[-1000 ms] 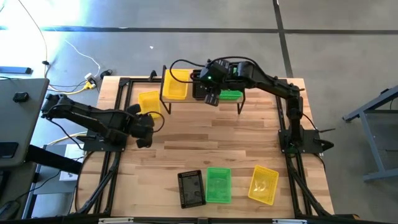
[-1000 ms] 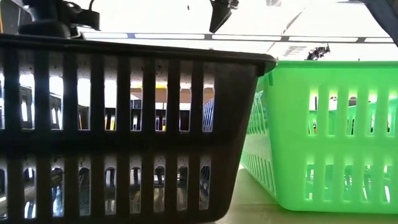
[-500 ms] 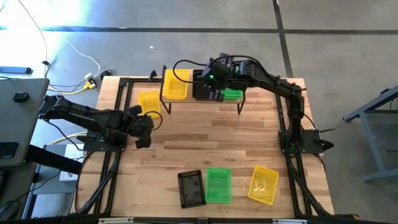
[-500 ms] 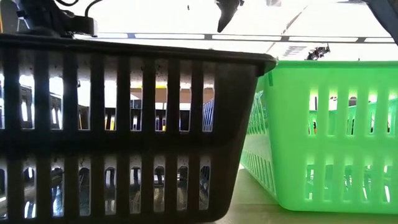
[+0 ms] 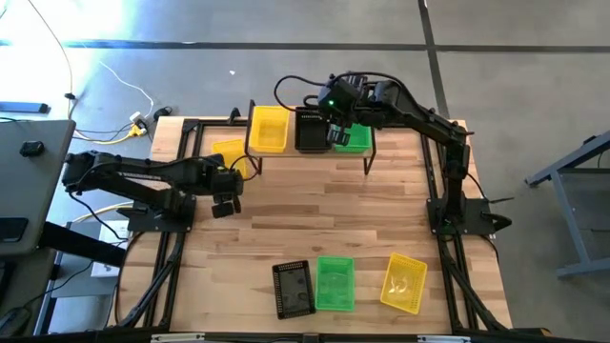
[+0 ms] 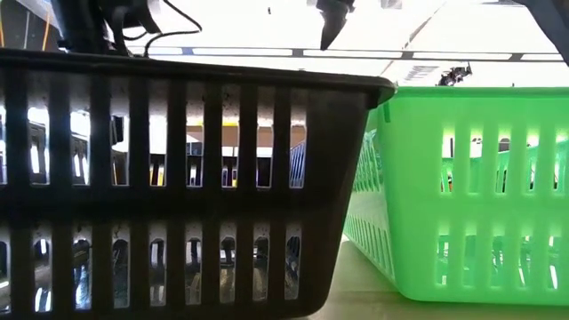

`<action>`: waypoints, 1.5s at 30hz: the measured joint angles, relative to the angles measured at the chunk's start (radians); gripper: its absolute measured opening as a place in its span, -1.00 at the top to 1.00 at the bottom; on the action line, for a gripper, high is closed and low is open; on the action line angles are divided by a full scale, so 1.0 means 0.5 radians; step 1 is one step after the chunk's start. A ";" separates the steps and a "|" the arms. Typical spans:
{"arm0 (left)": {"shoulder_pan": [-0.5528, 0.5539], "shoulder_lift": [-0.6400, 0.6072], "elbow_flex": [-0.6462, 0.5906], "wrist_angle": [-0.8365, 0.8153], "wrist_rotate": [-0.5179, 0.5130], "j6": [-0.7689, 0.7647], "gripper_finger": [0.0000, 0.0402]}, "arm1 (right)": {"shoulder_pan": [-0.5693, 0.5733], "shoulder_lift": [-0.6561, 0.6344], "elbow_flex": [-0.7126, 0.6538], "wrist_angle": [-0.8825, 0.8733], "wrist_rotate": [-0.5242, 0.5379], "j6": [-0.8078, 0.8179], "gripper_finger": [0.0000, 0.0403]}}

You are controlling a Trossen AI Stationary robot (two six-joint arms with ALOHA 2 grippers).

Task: Stack baskets on shelf by color
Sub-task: Stack the top left yellow bin on the other yellow bin on the shelf

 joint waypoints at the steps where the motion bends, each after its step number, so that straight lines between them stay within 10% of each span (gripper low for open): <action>1: 0.022 0.031 0.000 0.000 -0.009 0.022 0.35 | -0.007 -0.001 0.000 0.001 -0.022 0.001 0.51; 30: 0.380 0.676 0.000 0.259 -0.218 0.276 0.36 | -0.040 -0.007 0.000 -0.006 -0.138 0.042 0.51; 40: 0.379 0.682 0.000 0.258 -0.092 0.275 0.94 | -0.040 -0.006 0.000 -0.025 -0.139 0.055 0.51; 45: 0.366 0.671 0.000 0.239 -0.028 0.228 0.93 | -0.040 -0.006 0.000 -0.025 -0.138 0.108 0.51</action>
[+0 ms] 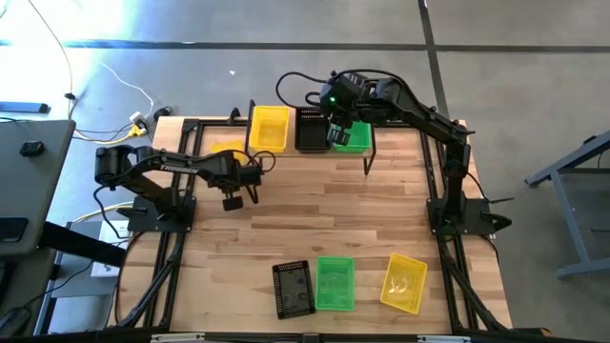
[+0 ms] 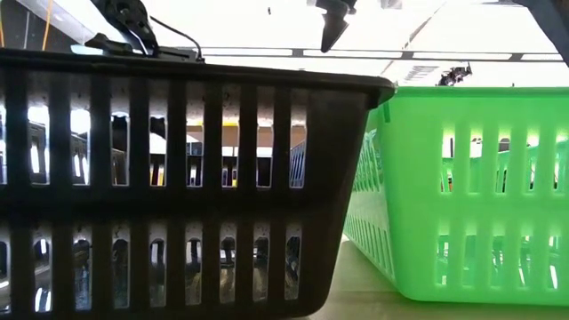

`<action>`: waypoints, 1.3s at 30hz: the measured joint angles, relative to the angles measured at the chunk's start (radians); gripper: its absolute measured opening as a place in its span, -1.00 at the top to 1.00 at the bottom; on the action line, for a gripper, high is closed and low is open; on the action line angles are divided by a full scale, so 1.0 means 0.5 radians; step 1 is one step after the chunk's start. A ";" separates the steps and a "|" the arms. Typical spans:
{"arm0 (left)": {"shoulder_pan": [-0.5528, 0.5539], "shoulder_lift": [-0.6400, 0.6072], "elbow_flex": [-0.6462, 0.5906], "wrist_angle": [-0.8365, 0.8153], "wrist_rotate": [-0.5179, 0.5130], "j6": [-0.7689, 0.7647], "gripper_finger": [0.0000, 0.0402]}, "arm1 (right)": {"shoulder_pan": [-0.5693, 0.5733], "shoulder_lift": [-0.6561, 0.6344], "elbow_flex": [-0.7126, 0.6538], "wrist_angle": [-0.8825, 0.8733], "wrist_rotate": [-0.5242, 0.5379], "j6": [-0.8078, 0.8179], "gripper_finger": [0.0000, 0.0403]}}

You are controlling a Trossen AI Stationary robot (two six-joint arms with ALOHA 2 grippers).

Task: Stack baskets on shelf by color
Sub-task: Stack the top left yellow bin on the other yellow bin on the shelf

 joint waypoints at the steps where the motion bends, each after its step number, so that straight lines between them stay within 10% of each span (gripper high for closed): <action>1: -0.008 -0.014 0.000 -0.001 0.006 -0.002 0.95 | 0.000 0.000 0.000 -0.001 0.000 0.012 0.51; 19: -0.221 -0.418 0.325 -0.629 0.322 -0.329 0.99 | 0.002 0.000 0.000 -0.003 0.000 0.219 0.51; 39: -0.225 -0.574 1.036 -0.979 -0.471 -0.280 1.00 | 0.002 0.001 0.000 -0.011 0.001 0.495 0.51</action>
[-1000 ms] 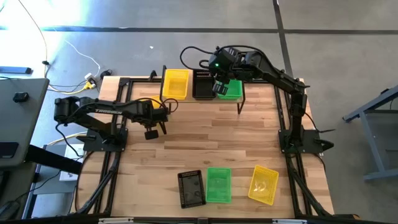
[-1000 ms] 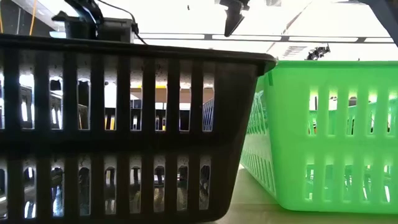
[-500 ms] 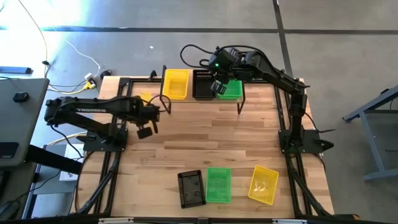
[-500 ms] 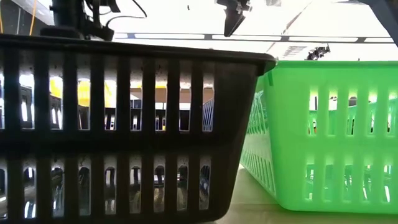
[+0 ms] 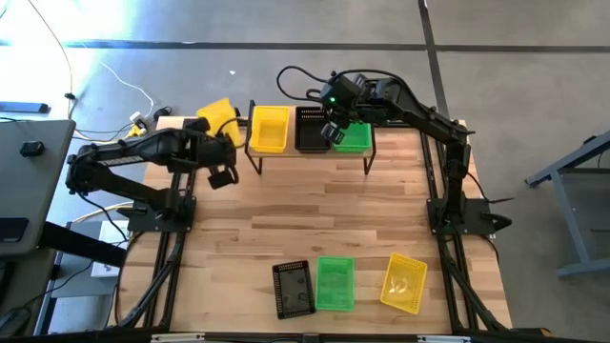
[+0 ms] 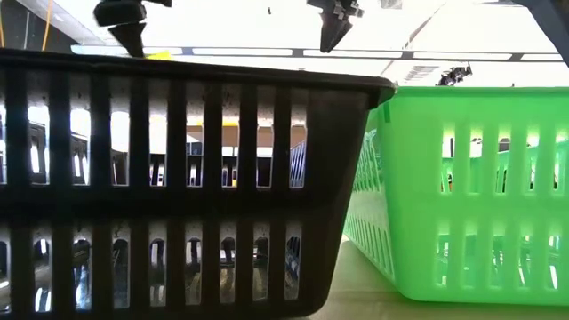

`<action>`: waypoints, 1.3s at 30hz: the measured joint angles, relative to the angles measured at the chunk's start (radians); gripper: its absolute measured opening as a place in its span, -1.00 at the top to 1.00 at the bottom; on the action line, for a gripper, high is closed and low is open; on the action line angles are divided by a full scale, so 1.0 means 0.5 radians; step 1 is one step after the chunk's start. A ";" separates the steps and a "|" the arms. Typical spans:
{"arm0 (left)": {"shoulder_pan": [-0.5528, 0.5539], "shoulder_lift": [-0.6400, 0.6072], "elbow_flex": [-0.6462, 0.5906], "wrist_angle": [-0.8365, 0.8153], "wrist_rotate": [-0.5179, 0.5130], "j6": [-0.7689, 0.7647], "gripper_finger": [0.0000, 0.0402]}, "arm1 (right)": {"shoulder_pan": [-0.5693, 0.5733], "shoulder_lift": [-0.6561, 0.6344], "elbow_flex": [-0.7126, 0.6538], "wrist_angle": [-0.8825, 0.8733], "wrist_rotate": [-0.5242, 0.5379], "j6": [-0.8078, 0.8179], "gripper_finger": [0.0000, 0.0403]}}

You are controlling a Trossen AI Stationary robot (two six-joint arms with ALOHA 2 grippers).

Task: Stack baskets on shelf by color
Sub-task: Stack the top left yellow bin on the other yellow bin on the shelf

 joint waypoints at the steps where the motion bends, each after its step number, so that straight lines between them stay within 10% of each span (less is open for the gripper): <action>1: 0.016 0.010 0.036 0.027 -0.011 0.053 1.00 | 0.000 0.000 0.000 0.000 0.001 0.020 0.51; 15: 0.221 0.312 0.554 0.421 0.060 0.871 1.00 | 0.000 0.001 -0.006 -0.010 0.001 0.229 0.51; 39: 0.320 0.799 0.643 0.338 0.411 1.057 1.00 | 0.000 0.001 -0.006 -0.026 0.010 0.254 0.51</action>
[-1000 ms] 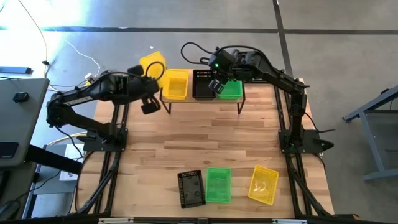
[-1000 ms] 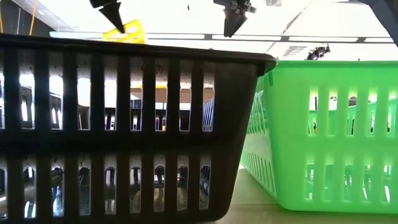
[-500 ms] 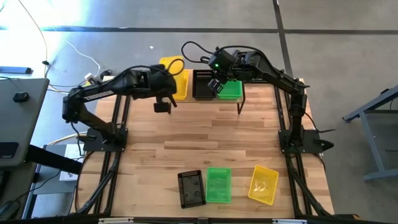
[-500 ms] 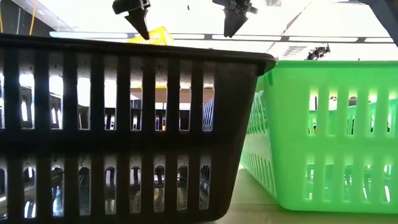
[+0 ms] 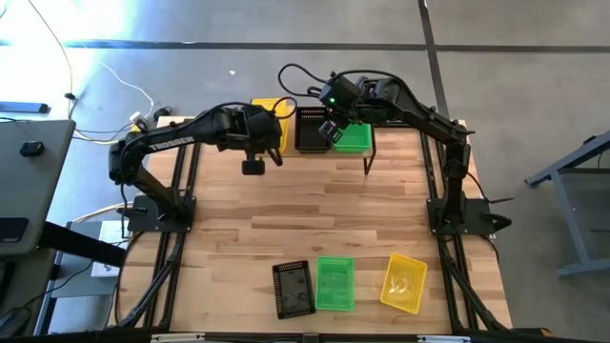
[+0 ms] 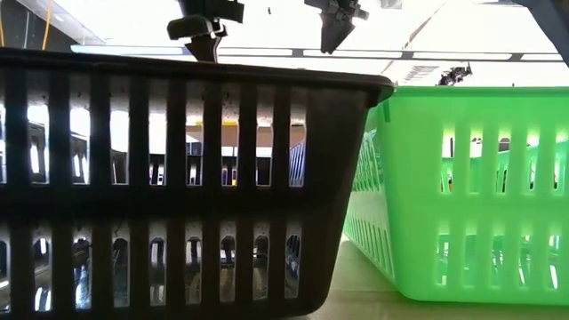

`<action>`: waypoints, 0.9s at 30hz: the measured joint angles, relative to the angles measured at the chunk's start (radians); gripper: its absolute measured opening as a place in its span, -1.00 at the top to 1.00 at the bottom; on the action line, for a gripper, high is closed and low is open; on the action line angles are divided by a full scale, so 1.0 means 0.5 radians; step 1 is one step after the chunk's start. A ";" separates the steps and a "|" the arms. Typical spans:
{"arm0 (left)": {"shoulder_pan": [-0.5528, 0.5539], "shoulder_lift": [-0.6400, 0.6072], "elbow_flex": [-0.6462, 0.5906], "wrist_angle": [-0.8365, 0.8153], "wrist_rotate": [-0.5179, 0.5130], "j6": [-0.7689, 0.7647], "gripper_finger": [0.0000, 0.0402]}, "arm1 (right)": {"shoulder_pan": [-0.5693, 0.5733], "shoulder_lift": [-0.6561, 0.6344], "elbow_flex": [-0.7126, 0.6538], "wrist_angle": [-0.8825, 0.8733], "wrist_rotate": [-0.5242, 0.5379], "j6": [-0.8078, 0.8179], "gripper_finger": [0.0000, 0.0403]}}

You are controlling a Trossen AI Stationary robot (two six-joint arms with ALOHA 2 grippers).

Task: Stack baskets on shelf by color
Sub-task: Stack the top left yellow bin on the other yellow bin on the shelf

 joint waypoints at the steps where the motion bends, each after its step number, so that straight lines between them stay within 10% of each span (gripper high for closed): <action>1: 0.011 0.007 0.000 0.000 0.000 -0.001 1.00 | 0.000 0.000 0.000 -0.003 0.000 0.000 0.51; 27: 0.102 0.013 -0.001 0.085 0.137 -0.231 0.75 | 0.001 0.000 0.000 -0.146 -0.144 0.013 0.51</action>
